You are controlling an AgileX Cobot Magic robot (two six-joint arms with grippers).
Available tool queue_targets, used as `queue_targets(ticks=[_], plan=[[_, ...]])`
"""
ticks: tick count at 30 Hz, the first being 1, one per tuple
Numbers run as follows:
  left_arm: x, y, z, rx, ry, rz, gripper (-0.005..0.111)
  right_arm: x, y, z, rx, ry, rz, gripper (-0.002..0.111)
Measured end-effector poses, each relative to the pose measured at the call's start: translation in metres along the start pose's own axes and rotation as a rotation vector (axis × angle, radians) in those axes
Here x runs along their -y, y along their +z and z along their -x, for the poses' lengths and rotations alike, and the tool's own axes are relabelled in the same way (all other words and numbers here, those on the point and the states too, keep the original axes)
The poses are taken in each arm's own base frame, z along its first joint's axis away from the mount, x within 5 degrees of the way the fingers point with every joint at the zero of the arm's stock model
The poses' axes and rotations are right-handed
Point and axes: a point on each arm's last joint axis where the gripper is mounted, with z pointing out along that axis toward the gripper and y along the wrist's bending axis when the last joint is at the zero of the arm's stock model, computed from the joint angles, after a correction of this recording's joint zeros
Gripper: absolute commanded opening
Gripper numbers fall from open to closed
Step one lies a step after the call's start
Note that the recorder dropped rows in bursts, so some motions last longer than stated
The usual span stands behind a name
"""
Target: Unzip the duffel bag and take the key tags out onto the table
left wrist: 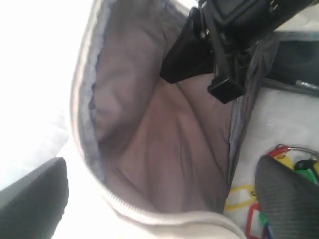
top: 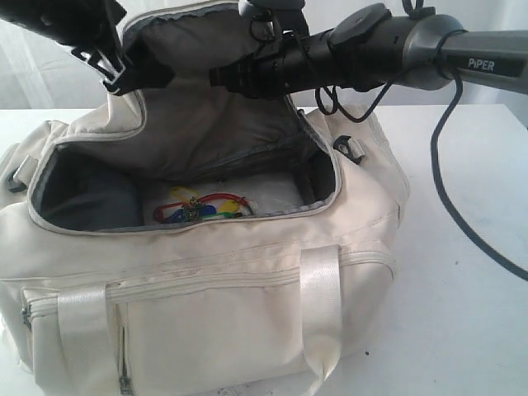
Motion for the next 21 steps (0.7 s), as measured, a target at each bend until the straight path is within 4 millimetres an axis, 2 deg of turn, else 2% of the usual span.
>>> queue_targets(ticks=[4, 7, 9, 11, 14, 15, 18, 21], plan=[[0.007, -0.029, 0.003, -0.004, 0.0, -0.042, 0.102, 0.001, 0.0, 0.0, 0.005, 0.0, -0.007, 0.009], [0.016, -0.041, 0.0, -0.045, 0.033, -0.118, 0.101, 0.001, 0.0, 0.001, 0.009, 0.0, -0.013, 0.009], [0.023, -0.045, -0.003, -0.06, 0.04, -0.184, 0.087, 0.001, 0.0, 0.001, 0.012, 0.0, -0.016, 0.009], [0.03, -0.047, -0.005, -0.08, 0.025, -0.252, 0.068, 0.002, 0.0, 0.001, 0.013, 0.0, -0.018, 0.009], [0.045, -0.045, -0.011, -0.099, -0.028, -0.397, 0.012, 0.002, 0.0, 0.001, 0.014, -0.002, -0.02, 0.009], [0.05, -0.042, -0.017, -0.111, -0.049, -0.427, 0.003, 0.002, 0.0, 0.001, 0.012, -0.002, -0.017, 0.009], [0.056, -0.025, -0.033, -0.134, -0.087, -0.413, 0.0, 0.001, 0.0, 0.001, 0.007, -0.002, -0.011, 0.009], [0.05, 0.015, -0.061, -0.174, -0.067, -0.244, 0.0, 0.001, 0.0, 0.001, 0.007, -0.002, -0.01, 0.009]])
